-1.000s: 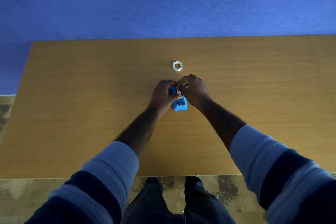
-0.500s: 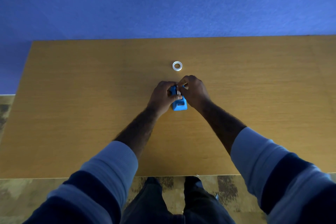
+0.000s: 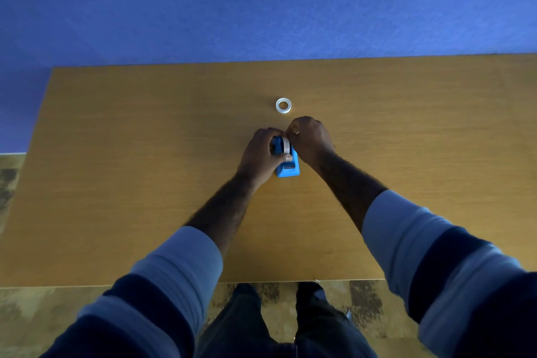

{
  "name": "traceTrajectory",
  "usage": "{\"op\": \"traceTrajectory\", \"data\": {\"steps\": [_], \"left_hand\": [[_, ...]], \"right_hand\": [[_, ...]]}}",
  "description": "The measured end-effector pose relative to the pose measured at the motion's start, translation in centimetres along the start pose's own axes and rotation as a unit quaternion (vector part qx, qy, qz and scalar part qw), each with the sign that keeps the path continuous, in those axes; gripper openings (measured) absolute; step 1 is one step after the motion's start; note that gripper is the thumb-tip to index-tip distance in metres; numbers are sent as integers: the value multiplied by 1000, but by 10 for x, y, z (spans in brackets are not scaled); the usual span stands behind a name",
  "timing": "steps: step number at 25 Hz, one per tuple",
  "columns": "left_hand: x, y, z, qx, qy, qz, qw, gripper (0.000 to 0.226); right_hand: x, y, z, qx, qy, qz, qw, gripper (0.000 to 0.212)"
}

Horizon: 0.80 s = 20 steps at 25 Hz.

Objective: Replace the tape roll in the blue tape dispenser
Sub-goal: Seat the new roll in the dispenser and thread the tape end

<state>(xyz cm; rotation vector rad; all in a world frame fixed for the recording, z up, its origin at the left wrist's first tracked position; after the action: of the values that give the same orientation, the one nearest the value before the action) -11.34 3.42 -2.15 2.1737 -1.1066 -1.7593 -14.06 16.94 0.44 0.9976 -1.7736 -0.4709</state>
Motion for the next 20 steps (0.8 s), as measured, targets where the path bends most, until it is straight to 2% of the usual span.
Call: {"op": "traceTrajectory", "data": {"steps": [7,15,20], "left_hand": [[4,1,5,18,4,-28,999,48],[-2,3,5,8,13,-2,1000,49],[1,1,5,19,13,-14,1000,55]], "right_hand": [[-10,-9,-13,-29,9,42,999,12],[3,-2,-1,-16,-18,-9,1000,14],[4,-1,-2,-8,-16,-3,1000,15]]}}
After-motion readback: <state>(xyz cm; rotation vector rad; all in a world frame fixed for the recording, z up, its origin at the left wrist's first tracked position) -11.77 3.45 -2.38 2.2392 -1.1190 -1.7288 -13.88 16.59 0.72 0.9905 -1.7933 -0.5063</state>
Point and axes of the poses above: each hand's wrist, its own z-axis towards the middle knuckle, its own y-axis out of the back of the hand, x = y × z, the point moved 9 cm from there along z, towards the middle knuckle, and after that the axes turned 14 degrees about x, right-handed, at the moved point
